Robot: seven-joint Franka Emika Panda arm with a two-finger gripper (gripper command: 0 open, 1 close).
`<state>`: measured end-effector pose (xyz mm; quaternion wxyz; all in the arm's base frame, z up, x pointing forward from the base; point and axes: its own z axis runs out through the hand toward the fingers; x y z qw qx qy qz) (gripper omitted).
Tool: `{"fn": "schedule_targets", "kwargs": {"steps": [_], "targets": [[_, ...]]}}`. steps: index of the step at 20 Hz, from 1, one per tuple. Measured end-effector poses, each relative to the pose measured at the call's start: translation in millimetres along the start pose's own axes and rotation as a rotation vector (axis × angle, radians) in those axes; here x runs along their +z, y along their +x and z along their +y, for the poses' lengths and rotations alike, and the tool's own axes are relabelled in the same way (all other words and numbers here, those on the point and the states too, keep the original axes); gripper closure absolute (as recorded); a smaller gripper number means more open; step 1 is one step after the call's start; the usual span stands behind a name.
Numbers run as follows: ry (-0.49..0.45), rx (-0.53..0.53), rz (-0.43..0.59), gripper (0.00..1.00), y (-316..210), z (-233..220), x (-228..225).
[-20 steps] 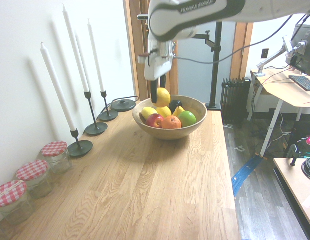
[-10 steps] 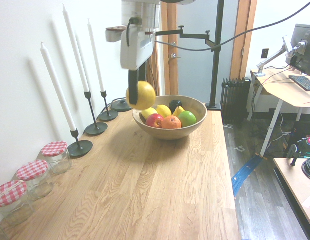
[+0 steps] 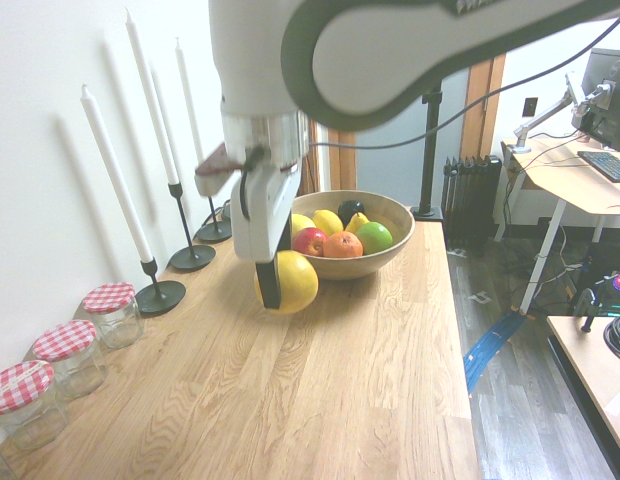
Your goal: Take pear out of the basket
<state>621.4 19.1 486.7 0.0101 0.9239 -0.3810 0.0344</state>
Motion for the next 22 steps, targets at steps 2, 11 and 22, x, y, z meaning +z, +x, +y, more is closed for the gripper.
{"fn": "schedule_targets", "kwargs": {"steps": [2, 11, 22], "targets": [[-0.015, 0.005, -0.013, 1.00, 1.4, 0.3, 26.0], [-0.060, 0.031, -0.059, 1.00, 13.0, 7.2, 93.7], [-0.067, 0.054, -0.092, 0.00, 15.0, 13.4, 119.0]]}}
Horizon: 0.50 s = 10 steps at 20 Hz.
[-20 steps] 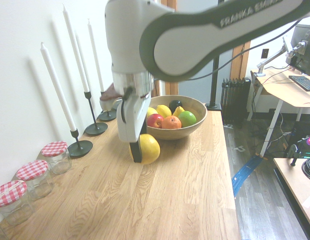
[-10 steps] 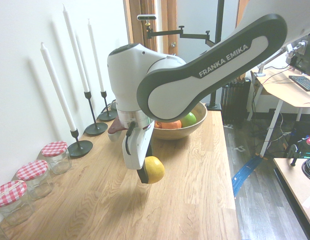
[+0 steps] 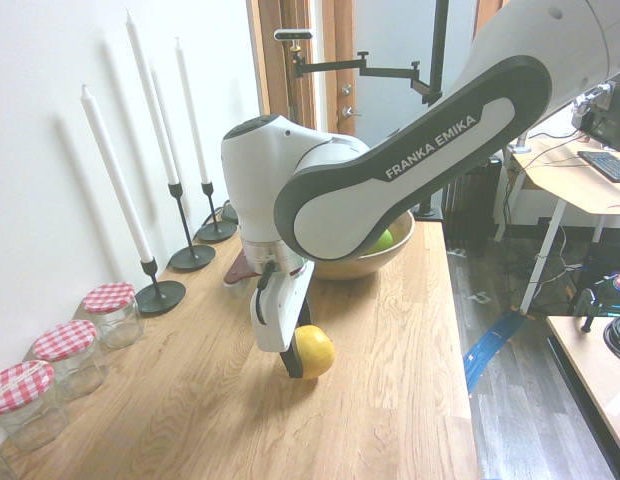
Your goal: Take pear out of the basket
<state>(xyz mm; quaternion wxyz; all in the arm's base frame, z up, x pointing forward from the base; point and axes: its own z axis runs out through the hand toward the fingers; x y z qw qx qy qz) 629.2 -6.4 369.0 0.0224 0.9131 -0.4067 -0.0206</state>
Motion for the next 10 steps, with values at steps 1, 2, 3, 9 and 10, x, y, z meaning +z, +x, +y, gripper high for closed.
{"fn": "schedule_targets", "kwargs": {"steps": [1, 2, 3, 9, 10], "targets": [[0.001, 0.000, 0.000, 0.00, 0.0, 0.1, -0.4], [0.001, 0.000, 0.001, 0.00, 0.1, 0.2, -0.7], [0.002, 0.001, 0.002, 0.00, 0.3, 0.4, -1.3], [0.009, 0.014, 0.005, 0.00, 4.2, 8.9, -6.8], [0.010, 0.015, 0.005, 0.00, 4.2, 11.0, -8.1]]}}
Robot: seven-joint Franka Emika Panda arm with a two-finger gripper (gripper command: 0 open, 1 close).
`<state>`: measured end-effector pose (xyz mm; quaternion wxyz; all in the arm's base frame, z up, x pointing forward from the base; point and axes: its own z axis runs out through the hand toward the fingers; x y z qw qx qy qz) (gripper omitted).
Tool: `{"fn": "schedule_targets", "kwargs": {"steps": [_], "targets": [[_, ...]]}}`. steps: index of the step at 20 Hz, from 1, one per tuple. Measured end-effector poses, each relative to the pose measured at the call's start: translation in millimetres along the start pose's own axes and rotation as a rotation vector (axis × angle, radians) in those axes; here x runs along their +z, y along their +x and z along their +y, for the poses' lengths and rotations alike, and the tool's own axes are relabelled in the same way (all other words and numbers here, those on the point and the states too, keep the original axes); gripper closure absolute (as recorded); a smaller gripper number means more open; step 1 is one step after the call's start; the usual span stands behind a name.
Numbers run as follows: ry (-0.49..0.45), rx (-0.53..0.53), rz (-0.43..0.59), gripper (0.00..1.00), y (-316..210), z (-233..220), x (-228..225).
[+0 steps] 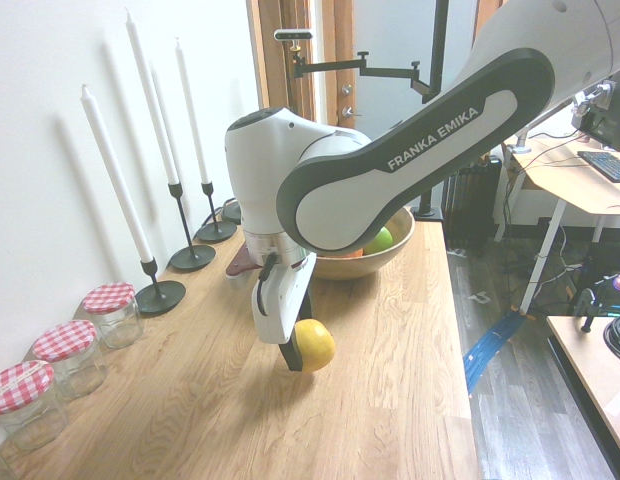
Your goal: Take pear out of the basket
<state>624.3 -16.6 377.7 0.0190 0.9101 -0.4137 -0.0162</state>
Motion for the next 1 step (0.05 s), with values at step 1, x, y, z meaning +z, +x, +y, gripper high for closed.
{"fn": "schedule_targets", "kwargs": {"steps": [1], "targets": [[0.002, 0.001, 0.001, 0.00, -0.4, 1.6, -1.9]]}}
